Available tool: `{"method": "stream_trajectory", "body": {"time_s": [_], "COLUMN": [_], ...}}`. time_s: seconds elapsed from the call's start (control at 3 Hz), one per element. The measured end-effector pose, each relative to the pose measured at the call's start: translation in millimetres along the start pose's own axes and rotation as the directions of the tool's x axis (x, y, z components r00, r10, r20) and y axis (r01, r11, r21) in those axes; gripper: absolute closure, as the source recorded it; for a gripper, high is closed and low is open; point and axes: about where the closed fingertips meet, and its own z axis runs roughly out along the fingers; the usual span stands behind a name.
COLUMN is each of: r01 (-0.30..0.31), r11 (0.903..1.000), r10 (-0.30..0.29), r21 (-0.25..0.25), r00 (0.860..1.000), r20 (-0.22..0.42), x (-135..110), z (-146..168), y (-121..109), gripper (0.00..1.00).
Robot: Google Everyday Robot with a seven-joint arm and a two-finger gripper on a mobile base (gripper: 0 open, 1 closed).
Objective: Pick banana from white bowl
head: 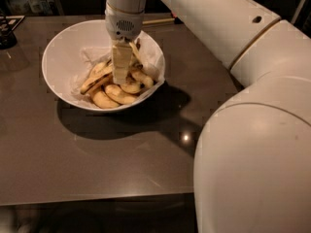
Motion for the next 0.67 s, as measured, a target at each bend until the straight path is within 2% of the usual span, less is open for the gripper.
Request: {"method": "stream_trajectory", "body": {"time_s": [0.67], "r01": [-0.044], "r11": [0.997], "r10": [0.044], "r21": [-0.064], "r00": [0.999], "r20": [-0.007], "x": [4.4], "z": [27.6], "y": [3.1], "gripper": [0.26]}}
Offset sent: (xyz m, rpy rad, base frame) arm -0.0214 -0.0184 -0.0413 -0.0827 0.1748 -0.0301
